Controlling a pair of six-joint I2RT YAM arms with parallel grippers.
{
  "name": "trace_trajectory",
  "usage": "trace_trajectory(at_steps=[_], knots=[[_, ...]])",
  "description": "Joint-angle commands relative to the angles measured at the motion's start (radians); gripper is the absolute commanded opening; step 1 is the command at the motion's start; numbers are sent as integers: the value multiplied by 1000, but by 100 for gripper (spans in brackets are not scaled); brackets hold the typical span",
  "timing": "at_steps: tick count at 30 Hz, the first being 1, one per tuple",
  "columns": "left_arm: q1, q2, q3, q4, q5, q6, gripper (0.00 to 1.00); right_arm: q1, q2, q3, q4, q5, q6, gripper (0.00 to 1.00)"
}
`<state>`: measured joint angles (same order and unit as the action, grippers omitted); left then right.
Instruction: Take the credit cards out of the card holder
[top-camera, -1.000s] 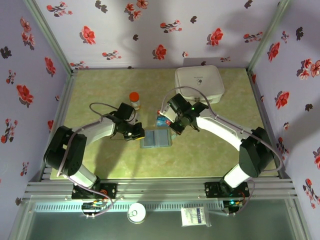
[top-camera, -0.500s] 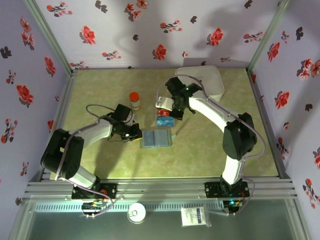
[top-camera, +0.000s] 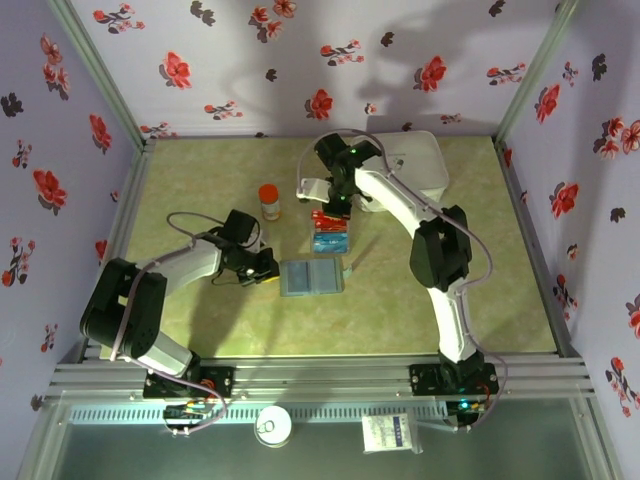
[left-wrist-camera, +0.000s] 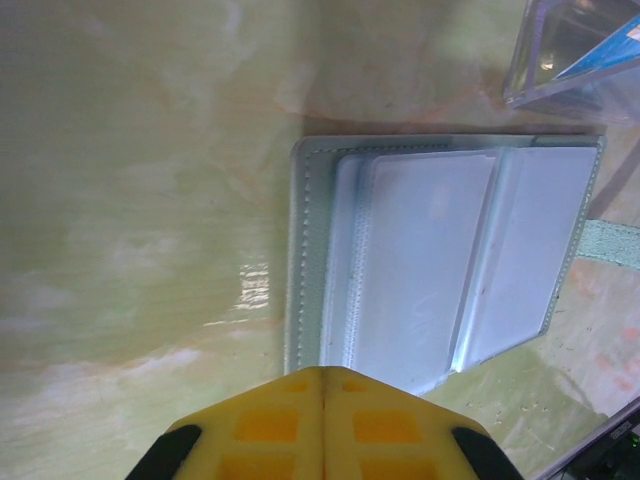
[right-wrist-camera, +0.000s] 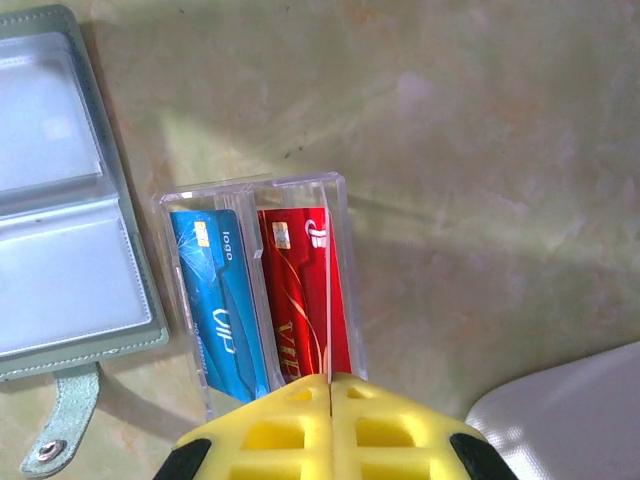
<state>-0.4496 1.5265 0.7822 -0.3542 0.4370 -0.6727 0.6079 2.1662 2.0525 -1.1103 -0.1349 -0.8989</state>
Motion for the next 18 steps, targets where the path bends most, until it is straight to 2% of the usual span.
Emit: trace_trajectory(at_steps=[1, 6, 10, 18], knots=[[15, -25, -15, -29, -7, 23, 6, -10, 28, 45, -76, -6, -28, 0], [21, -17, -18, -22, -4, 24, 6, -13, 36, 41, -88, 2, -22, 3], [20, -5, -20, -7, 4, 18, 6, -20, 23, 28, -69, 32, 3, 16], [20, -2, -21, 9, 14, 7, 6, -22, -40, -19, -20, 38, 64, 18]])
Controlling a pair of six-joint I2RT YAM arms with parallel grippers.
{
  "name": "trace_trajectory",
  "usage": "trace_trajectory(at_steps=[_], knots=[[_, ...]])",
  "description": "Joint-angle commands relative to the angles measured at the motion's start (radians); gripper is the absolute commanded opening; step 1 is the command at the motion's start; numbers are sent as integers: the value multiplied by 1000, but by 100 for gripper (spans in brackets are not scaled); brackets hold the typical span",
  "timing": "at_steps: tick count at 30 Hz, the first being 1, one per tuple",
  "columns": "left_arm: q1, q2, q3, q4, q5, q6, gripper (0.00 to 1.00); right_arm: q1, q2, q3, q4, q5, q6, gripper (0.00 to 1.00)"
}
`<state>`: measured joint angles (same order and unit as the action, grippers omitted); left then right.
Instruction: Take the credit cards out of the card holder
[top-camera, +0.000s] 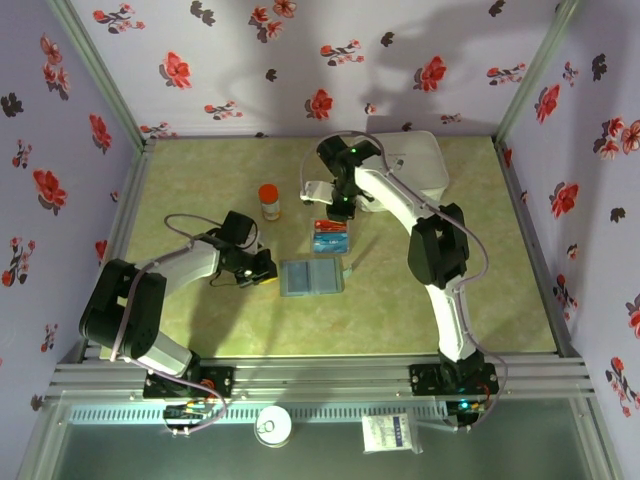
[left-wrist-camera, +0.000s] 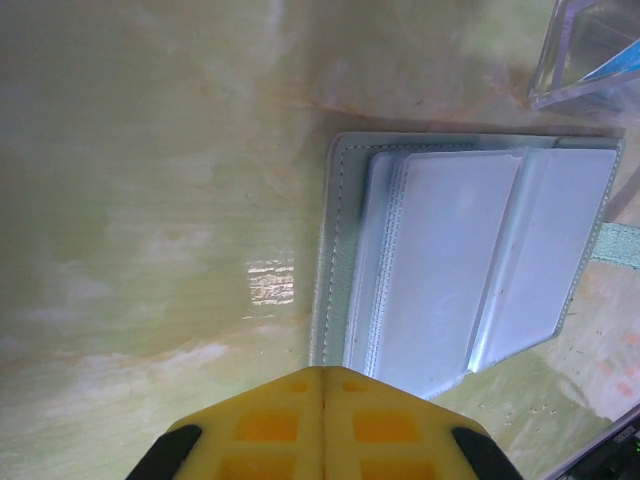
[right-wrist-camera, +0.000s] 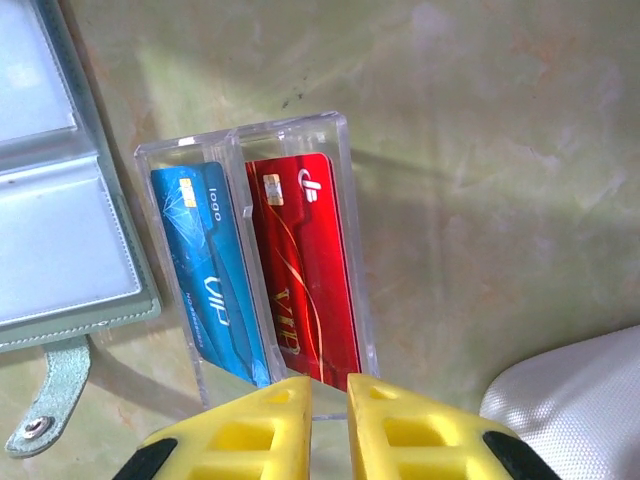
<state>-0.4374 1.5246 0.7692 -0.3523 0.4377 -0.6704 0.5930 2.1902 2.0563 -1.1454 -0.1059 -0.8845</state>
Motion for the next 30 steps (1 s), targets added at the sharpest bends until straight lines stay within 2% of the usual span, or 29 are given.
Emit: trace_trajectory(at_steps=[1, 6, 13, 20, 30], knots=[[8, 1, -8, 13, 17, 2, 6, -6, -76, -39, 37, 2, 72, 19], [8, 14, -8, 30, 28, -2, 5, -4, -162, -166, 204, -18, 251, 22], [6, 32, 4, 33, 41, 3, 5, 19, -297, -408, 479, -34, 610, 25], [-1, 54, 21, 44, 51, 1, 4, 89, -408, -596, 628, 18, 953, 21], [-32, 86, 47, 58, 53, -12, 3, 174, -511, -886, 895, -67, 1429, 15]])
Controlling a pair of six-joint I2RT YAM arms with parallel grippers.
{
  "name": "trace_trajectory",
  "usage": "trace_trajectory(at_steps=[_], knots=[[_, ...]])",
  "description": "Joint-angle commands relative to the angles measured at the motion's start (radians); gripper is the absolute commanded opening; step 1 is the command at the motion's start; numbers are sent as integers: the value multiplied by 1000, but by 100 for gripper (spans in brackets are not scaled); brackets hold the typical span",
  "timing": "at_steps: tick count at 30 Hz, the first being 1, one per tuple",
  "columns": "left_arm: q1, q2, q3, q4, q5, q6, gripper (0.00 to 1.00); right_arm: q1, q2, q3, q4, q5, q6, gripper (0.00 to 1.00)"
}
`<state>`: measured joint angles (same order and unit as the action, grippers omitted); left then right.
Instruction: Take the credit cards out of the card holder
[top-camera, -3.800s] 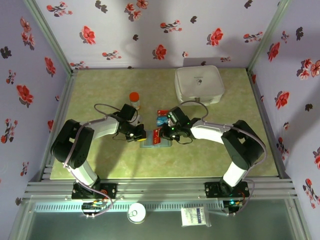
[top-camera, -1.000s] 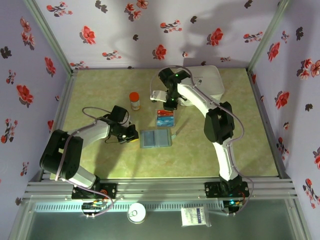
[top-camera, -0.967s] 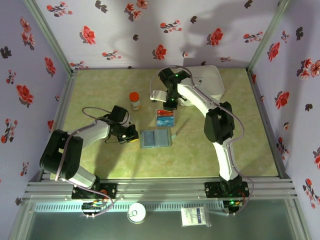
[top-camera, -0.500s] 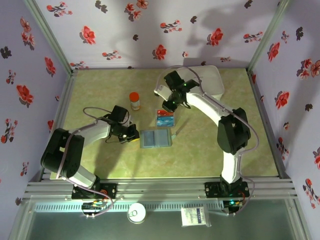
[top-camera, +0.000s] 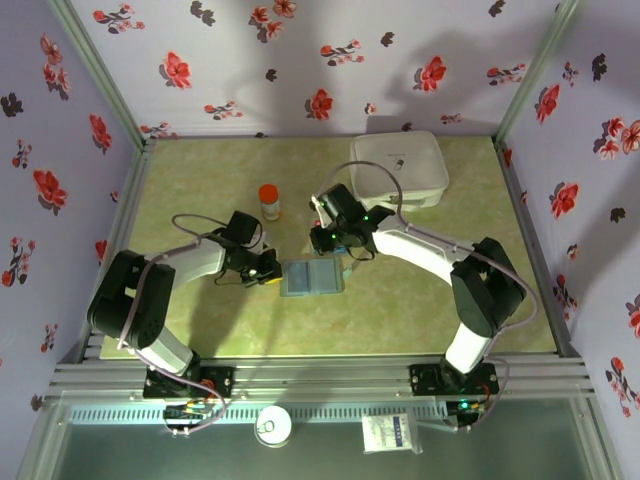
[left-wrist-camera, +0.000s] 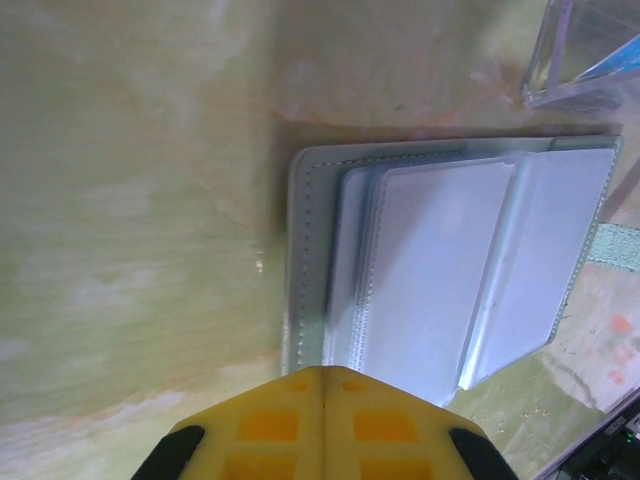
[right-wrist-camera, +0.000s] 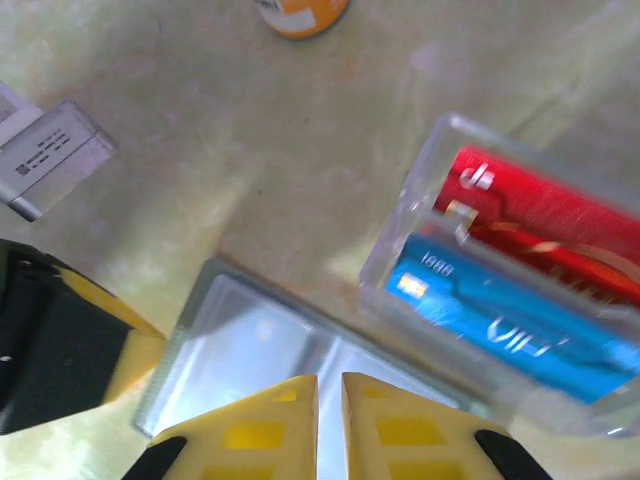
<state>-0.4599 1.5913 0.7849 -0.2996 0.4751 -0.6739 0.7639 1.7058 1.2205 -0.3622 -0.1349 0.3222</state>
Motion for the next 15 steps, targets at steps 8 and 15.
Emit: trace_trajectory(at_steps=[8, 15], knots=[[-21, 41, 42, -6, 13, 3, 1, 40, -26, -153, 194, -99, 418, 11], [-27, 38, 56, -53, -35, 27, 0, 64, 21, -132, 158, -134, 451, 12]])
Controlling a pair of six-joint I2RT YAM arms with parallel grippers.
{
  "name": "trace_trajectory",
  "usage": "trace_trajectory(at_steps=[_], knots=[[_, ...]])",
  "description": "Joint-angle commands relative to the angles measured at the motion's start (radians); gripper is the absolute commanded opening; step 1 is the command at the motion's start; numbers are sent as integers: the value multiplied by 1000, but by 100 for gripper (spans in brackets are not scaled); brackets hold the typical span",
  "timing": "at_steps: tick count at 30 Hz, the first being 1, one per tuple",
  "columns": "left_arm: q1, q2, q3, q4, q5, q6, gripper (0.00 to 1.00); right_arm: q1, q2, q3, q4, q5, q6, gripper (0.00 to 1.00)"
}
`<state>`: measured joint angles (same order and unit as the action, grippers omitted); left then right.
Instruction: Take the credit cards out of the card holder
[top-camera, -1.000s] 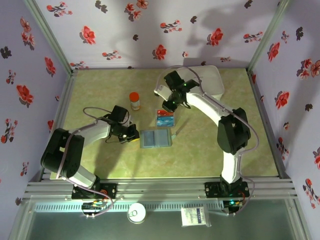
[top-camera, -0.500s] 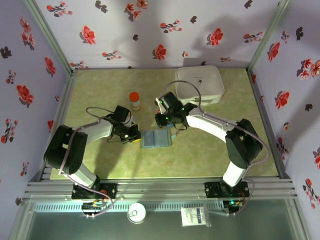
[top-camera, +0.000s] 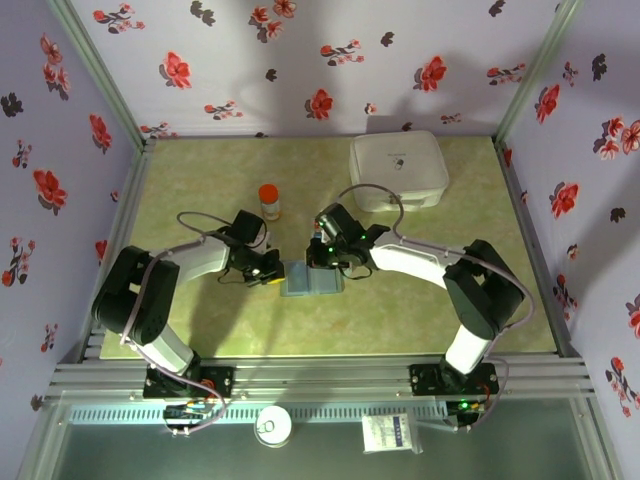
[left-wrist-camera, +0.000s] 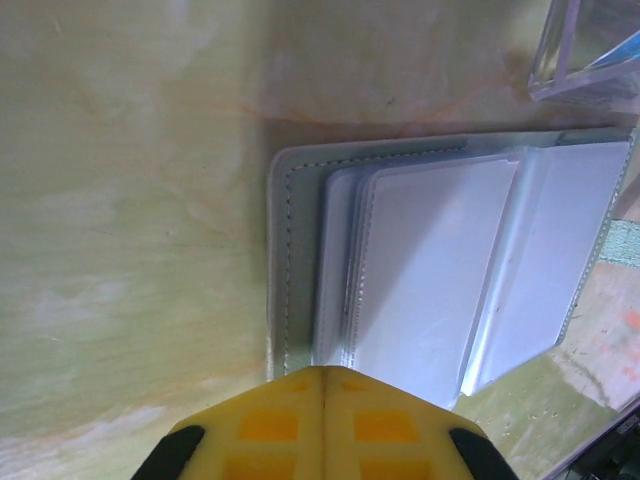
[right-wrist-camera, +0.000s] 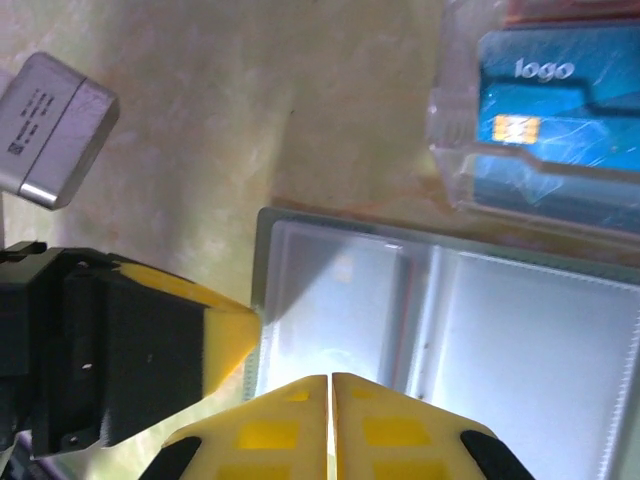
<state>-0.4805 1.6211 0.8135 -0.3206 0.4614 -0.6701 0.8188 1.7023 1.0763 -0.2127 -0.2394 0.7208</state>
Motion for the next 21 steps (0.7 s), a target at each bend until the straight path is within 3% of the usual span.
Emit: trace_trajectory(at_steps=[1, 10, 21], knots=[[-7, 12, 26, -28, -18, 24, 0, 8, 34, 15, 14, -42, 60, 13], [-9, 25, 15, -36, -39, 34, 0, 20, 118, 26, 71, -95, 118, 24], [-9, 28, -6, -20, -49, 30, 0, 32, 190, 65, 76, -128, 130, 25]])
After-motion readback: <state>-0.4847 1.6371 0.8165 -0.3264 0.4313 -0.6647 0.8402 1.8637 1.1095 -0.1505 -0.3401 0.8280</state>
